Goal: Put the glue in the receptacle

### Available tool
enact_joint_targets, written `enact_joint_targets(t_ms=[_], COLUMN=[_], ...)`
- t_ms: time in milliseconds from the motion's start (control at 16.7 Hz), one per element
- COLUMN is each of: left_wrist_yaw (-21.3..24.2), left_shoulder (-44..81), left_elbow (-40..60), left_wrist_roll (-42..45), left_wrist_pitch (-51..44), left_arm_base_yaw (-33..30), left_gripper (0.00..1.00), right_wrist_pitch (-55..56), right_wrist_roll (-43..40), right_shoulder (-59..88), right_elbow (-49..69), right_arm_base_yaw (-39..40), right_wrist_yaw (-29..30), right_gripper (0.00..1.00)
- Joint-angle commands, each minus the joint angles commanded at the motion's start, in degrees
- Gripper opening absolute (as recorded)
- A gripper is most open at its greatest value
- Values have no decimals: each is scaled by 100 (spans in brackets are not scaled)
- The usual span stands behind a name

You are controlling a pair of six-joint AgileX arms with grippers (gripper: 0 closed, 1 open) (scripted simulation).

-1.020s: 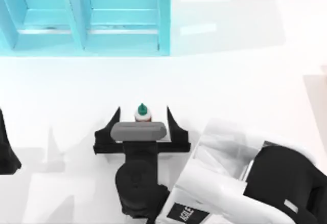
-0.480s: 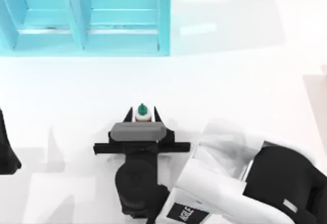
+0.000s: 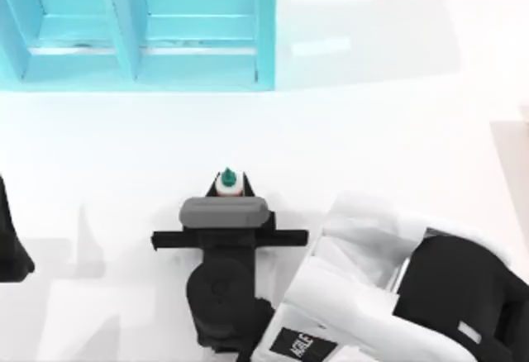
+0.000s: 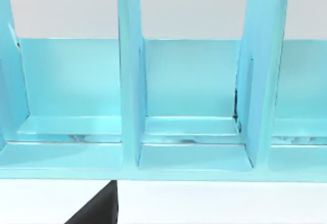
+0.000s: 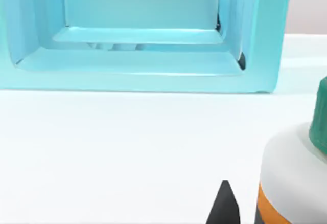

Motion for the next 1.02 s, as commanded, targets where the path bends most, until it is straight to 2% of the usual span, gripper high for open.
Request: enact_joint_targets(t_ms=[420, 1020], left_wrist_yaw=[0, 0], left_shoulder=[0, 0], left_elbow=[0, 0], left_wrist_roll=[0, 0], left_wrist_pitch=[0, 0], left_arm_base_yaw=[0, 0], left_gripper=[100, 100], right_wrist_pitch=[-79, -1477], right_wrist_roll=[14, 52], right_shoulder=[-104, -1901], right_elbow=[-33, -464], right_arm_base_yaw=[22, 21], right_wrist_yaw=[-11, -8], right_gripper=[0, 0])
